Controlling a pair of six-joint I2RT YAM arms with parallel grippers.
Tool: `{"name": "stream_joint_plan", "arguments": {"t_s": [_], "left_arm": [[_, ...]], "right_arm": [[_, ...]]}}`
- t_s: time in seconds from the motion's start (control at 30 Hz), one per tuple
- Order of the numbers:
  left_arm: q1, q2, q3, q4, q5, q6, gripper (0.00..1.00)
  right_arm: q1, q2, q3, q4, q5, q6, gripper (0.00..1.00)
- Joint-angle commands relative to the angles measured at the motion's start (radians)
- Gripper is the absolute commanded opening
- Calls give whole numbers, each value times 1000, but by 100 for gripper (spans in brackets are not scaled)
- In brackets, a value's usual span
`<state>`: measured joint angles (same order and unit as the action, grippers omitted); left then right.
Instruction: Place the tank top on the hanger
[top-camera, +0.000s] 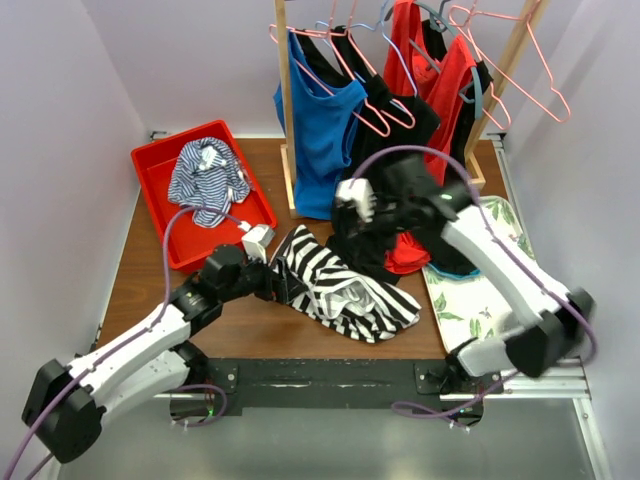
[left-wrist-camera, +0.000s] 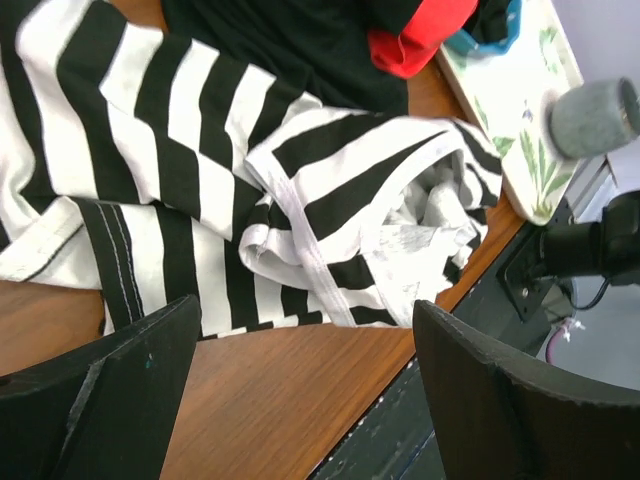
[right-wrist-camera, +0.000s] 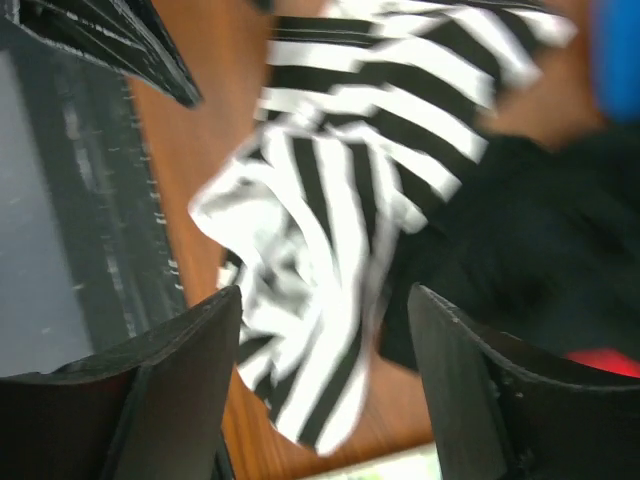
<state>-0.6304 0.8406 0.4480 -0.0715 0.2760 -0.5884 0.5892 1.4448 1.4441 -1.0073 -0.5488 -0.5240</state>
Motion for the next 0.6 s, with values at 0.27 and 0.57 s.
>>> {"name": "stream_joint_plan", "arguments": {"t_s": [0.27, 0.57], "left_arm": [[5, 132, 204, -42, -4, 255, 93], [6, 149, 325, -172, -172, 472, 96]], "right_arm": [[-653, -385, -67, 167, 134, 192, 72], [-914, -239, 270, 173, 176, 281, 70]]}}
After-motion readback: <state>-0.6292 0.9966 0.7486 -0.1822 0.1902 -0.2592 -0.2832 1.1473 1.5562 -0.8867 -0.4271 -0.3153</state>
